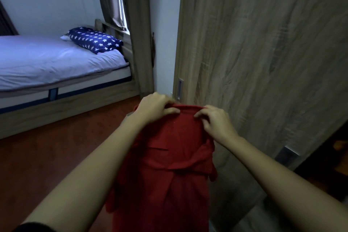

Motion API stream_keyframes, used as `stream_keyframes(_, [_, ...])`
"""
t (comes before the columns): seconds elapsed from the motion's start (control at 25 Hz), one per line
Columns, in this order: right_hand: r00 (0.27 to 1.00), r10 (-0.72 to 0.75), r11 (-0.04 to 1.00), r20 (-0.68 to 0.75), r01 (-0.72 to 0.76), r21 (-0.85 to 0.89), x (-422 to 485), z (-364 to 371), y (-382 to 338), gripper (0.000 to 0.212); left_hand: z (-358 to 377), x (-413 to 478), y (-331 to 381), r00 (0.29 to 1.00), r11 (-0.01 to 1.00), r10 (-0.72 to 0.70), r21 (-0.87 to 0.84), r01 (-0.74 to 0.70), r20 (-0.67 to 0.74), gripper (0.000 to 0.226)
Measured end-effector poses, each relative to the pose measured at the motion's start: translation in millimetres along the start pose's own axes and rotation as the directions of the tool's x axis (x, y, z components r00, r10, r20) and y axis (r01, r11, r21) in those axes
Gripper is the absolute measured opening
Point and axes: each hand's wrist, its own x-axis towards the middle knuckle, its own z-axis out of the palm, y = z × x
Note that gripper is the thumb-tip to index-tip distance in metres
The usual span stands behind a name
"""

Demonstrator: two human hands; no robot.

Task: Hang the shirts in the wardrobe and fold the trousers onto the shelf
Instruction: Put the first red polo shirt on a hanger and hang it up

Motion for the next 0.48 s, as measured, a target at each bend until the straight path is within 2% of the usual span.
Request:
stream_keyframes(0.04, [0.999,0.006,0.999,-0.042,-0.007,-0.039,-1,-16,-3,0.03,0,-10,-1,0.998,0.997,-0.028,0.078,0.024,0.059,0.035])
stream_keyframes(0.12, [1.0,0.014,0.986,-0.003,-0.015,-0.165,-8,-46,-7,0.037,8,-30,-12,0.982,0.993,-0.084,0.1,0.068,0.17,0.03])
stream_keyframes(0.2, [0.979,0.089,0.956,0.183,-0.032,-0.293,-23,-68,-8,0.048,6,-49,-22,0.969,0.987,-0.149,-0.037,0.159,0.195,0.03])
stream_keyframes(0.28, [0.905,0.226,0.917,0.361,-0.073,-0.392,-46,-89,-7,0.059,-11,-57,-18,0.966,0.939,-0.219,-0.239,0.247,0.141,0.045])
stream_keyframes(0.32, [0.881,0.274,0.91,0.386,-0.108,-0.4,-57,-97,-8,0.057,-23,-59,-11,0.959,0.896,-0.268,-0.344,0.281,0.086,0.046])
stream_keyframes(0.4, [0.901,0.309,0.917,0.305,-0.196,-0.348,-75,-115,-13,0.038,-47,-66,13,0.926,0.812,-0.377,-0.481,0.331,0.001,0.037])
stream_keyframes(0.48, [0.916,0.363,0.901,0.168,-0.299,-0.315,-94,-138,-21,0.026,-77,-75,44,0.939,0.785,-0.343,-0.542,0.3,0.023,0.031])
